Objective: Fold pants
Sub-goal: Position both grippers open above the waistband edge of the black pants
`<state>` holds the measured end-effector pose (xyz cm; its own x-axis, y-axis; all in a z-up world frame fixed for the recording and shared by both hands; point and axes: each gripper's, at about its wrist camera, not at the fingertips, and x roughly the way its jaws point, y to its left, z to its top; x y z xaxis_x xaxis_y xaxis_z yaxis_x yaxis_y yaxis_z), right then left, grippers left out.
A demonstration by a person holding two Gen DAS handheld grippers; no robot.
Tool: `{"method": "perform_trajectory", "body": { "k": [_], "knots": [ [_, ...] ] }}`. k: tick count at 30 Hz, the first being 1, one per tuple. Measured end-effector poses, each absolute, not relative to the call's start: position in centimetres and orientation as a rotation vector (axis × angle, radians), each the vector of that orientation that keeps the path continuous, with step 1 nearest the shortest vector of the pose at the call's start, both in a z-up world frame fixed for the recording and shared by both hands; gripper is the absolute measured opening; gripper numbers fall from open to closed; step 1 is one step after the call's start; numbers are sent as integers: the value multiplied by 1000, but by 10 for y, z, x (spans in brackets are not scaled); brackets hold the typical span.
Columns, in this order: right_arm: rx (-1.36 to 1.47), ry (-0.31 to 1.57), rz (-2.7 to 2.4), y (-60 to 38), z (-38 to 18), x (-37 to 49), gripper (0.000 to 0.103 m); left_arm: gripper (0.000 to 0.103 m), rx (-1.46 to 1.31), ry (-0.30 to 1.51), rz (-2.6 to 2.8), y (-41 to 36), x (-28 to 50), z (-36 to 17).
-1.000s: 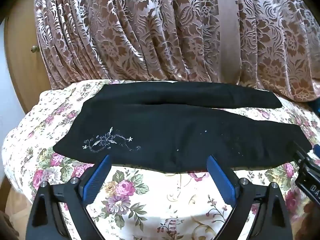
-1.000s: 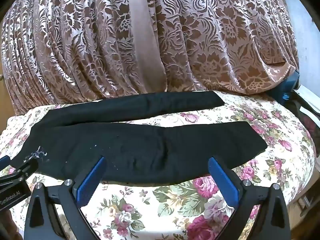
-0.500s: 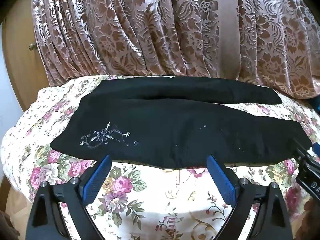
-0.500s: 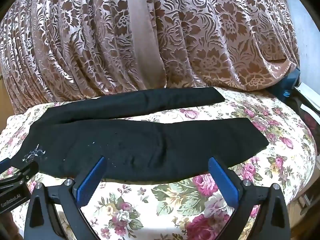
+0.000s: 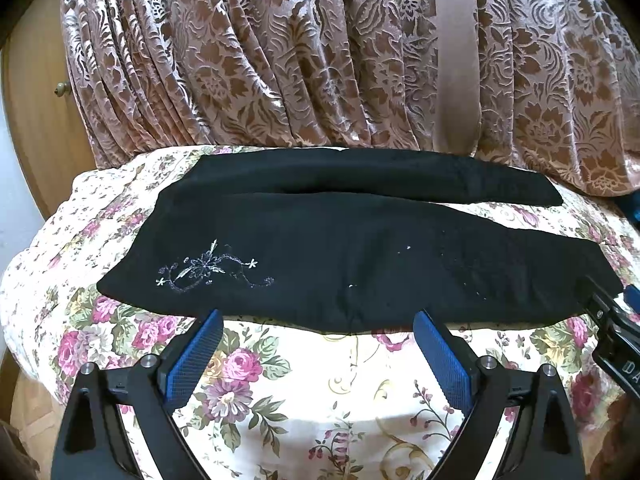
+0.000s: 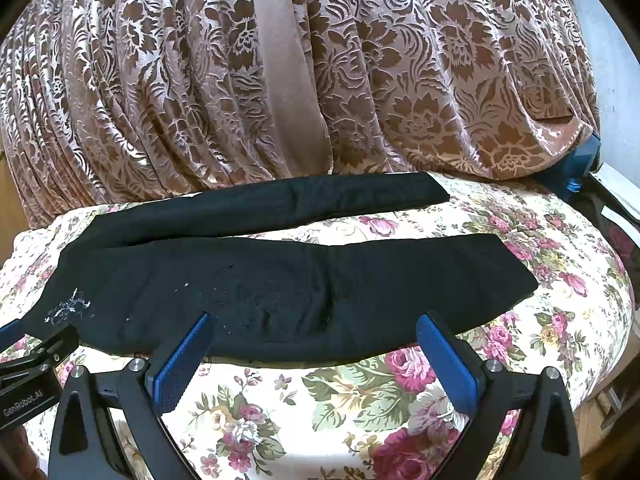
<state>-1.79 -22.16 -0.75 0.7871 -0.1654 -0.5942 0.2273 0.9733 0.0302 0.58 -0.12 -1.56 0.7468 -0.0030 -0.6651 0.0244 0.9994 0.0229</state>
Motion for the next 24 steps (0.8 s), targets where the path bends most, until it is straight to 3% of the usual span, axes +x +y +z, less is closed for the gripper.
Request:
{"method": "perform_trajectory", "body": {
  "k": [24],
  "knots": [
    [92, 644, -199, -218, -11, -17, 103, 96, 26, 750, -24, -5, 8, -23]
  ]
}}
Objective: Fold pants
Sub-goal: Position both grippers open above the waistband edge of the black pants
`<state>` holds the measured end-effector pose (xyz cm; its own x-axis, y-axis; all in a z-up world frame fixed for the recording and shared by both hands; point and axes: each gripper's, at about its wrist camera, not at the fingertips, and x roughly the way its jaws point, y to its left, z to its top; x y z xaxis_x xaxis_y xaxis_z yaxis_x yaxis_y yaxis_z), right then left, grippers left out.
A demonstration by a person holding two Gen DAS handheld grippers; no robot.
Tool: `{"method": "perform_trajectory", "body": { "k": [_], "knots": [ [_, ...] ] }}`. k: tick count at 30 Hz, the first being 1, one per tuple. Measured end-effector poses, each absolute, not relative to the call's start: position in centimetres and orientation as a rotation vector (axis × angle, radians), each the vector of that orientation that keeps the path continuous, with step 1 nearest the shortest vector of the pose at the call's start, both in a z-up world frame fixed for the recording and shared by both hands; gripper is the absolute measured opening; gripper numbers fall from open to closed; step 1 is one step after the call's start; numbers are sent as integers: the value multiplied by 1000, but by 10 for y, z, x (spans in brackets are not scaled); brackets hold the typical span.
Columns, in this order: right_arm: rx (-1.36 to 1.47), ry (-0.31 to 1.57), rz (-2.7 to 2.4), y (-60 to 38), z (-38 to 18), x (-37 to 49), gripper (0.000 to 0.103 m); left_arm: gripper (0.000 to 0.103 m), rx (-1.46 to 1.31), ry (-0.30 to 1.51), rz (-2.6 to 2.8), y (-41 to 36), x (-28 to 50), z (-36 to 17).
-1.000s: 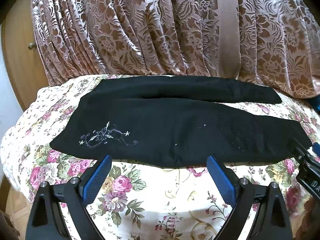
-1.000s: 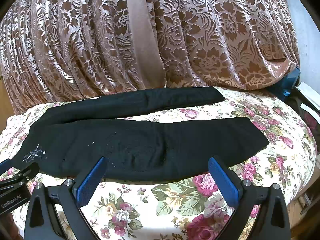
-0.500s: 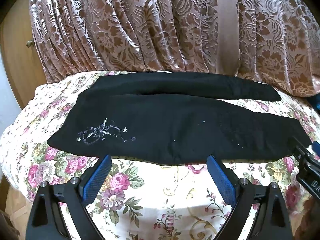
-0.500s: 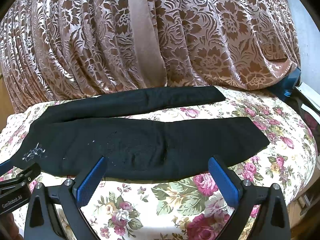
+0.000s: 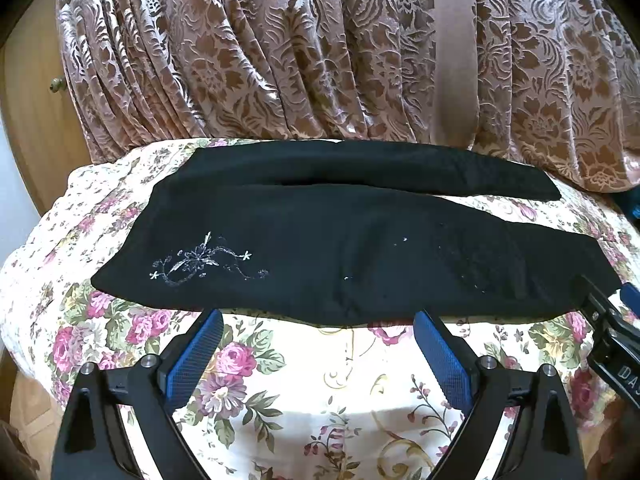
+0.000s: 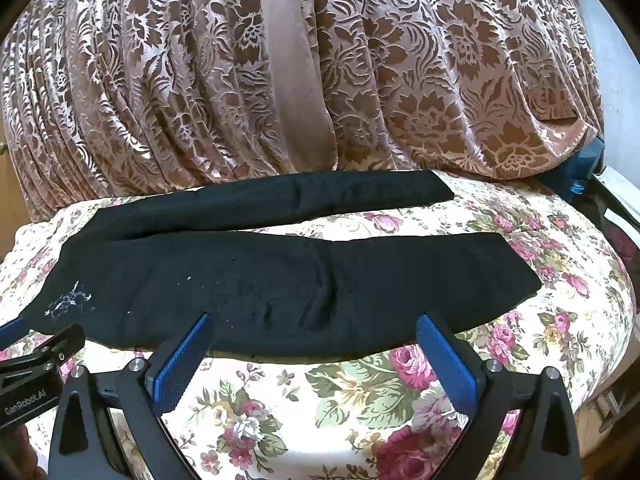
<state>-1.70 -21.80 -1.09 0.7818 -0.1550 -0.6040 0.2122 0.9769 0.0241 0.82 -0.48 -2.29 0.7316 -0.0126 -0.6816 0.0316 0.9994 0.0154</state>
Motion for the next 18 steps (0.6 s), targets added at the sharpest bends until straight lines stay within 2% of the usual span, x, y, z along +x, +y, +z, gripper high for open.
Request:
{"method": "perform_trajectory", "body": {
  "k": [18],
  "knots": [
    [92, 647, -193, -218, -12, -17, 103, 96, 18, 774, -31, -5, 11, -27]
  ]
}}
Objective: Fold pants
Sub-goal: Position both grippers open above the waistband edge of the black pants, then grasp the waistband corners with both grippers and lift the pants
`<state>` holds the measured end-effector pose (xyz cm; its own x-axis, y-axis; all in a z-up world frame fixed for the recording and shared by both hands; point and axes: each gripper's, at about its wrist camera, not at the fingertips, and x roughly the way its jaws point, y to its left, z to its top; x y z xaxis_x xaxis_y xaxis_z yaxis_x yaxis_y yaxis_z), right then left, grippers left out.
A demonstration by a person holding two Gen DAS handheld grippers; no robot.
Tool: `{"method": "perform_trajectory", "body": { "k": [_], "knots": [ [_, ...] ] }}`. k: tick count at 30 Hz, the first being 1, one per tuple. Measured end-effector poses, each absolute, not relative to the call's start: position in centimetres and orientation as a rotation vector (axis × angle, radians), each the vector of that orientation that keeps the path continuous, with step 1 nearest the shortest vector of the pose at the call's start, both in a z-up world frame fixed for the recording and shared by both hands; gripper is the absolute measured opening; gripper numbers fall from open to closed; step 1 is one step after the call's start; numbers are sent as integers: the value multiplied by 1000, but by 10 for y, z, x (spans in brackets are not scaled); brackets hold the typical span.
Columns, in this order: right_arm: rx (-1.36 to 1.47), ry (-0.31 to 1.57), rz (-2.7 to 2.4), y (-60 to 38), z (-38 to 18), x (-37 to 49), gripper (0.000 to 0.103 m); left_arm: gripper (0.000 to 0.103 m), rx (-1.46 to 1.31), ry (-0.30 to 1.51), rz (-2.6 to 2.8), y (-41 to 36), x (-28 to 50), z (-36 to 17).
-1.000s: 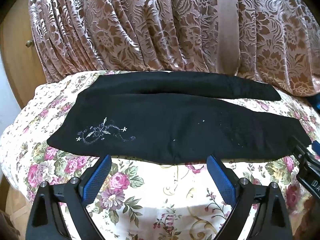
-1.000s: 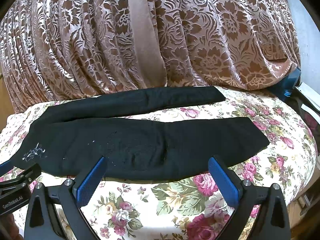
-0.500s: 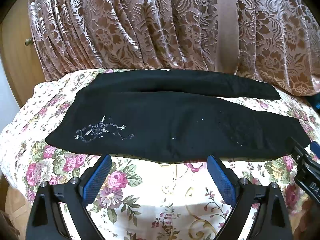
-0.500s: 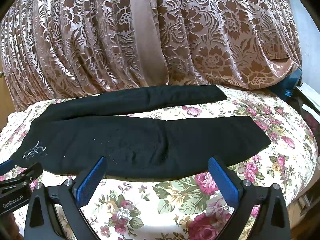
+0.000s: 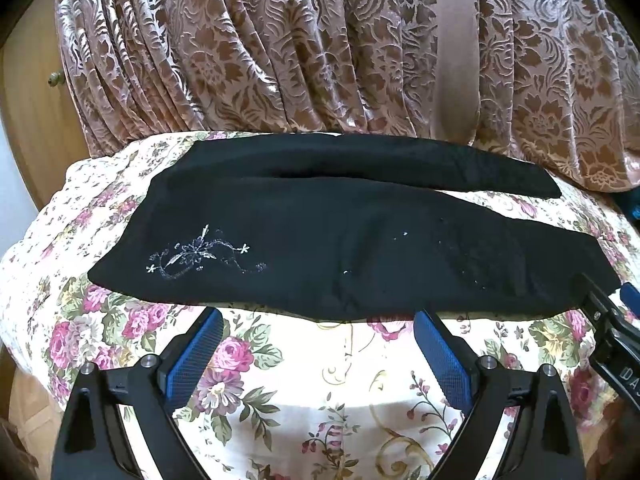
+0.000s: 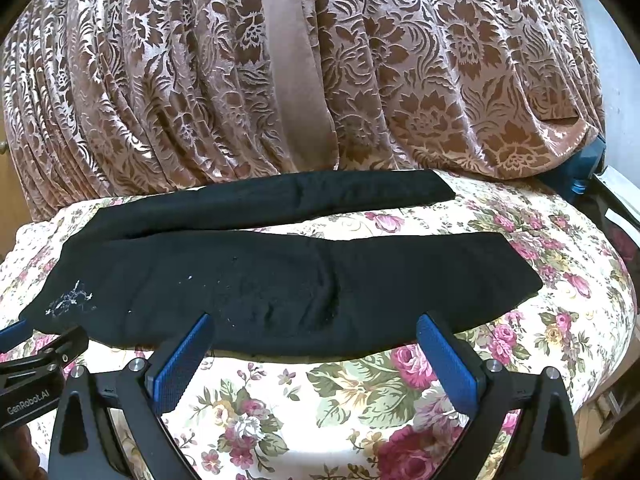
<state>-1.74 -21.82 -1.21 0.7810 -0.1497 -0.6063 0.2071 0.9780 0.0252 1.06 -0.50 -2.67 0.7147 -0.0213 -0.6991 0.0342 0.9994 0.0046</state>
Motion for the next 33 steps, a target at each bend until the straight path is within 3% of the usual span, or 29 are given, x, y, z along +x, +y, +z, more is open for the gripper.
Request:
{"method": "perform_trajectory", "body": {
  "k": [14, 21, 24, 28, 33],
  "knots": [
    [90, 658, -161, -218, -14, -13, 103, 96, -73, 838, -143, 6, 21, -39],
    [67, 571, -46, -219, -12, -11, 103, 96, -431, 799, -235, 62, 30, -47],
    [124, 621, -92, -233, -19, -5, 103, 96, -577, 774, -218, 92, 36, -51],
    [279, 735, -96, -264, -38, 5, 103, 93, -573, 731, -104, 120, 42, -50],
    [482, 766, -100, -313, -60, 7, 87, 90, -655, 728, -53, 157, 48, -65]
  ]
}}
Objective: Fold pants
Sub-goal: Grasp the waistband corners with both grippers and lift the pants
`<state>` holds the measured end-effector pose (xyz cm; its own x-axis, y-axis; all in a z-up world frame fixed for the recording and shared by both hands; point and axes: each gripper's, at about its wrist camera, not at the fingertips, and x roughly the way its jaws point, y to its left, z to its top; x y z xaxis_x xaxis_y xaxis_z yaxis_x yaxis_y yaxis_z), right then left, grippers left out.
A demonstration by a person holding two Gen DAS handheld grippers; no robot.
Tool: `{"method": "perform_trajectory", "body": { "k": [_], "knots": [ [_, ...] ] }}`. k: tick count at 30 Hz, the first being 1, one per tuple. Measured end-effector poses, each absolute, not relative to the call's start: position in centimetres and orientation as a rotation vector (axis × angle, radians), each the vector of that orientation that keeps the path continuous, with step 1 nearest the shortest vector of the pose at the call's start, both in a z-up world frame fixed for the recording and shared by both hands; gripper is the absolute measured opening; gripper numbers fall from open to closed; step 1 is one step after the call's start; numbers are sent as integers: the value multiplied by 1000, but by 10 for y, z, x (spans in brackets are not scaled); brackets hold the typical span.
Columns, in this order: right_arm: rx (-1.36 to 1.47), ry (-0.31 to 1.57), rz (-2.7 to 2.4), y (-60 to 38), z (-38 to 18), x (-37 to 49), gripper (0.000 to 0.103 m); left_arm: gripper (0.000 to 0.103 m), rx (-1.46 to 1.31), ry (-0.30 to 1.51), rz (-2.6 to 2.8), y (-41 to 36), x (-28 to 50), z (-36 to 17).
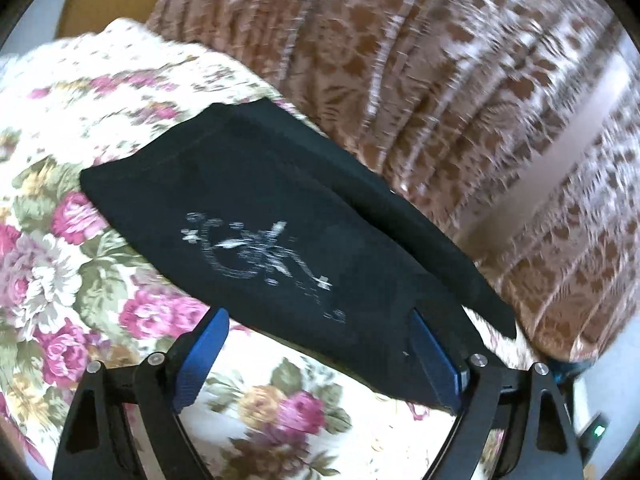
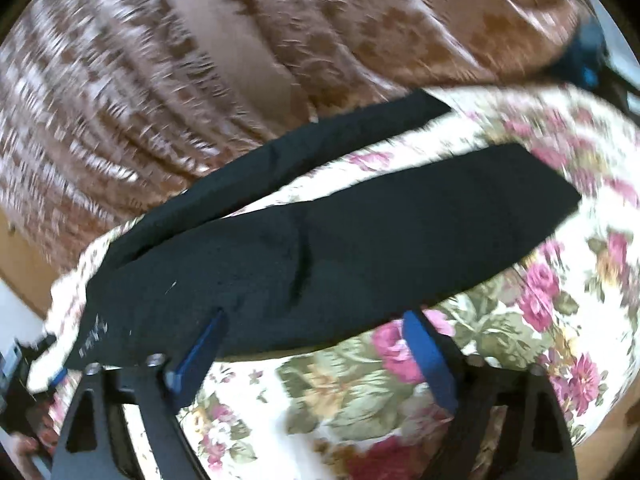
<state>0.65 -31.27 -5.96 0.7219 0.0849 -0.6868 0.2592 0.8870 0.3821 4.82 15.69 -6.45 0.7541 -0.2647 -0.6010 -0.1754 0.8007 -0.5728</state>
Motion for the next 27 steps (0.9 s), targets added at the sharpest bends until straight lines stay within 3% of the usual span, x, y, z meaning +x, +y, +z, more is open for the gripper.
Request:
{"method": "perform_trajectory", "body": {
  "k": [4, 8, 11, 23, 27],
  "knots": [
    [737, 763, -124, -358, -84, -2, 84, 90, -693, 734, -9, 176, 52, -77],
    [941, 762, -140, -390, -112, -6, 58, 84, -688, 714, 37, 188, 50, -88],
    [988, 729, -141, -405, -120, -5, 47, 82, -721, 720, 53, 199, 50, -101],
    [1057, 657, -116, -425, -132, 23, 46, 79, -844, 619, 67, 238, 61, -123],
    [1071, 652, -114, -432, -137, 28, 39, 75, -877, 608, 72, 252, 71, -123]
  ]
}}
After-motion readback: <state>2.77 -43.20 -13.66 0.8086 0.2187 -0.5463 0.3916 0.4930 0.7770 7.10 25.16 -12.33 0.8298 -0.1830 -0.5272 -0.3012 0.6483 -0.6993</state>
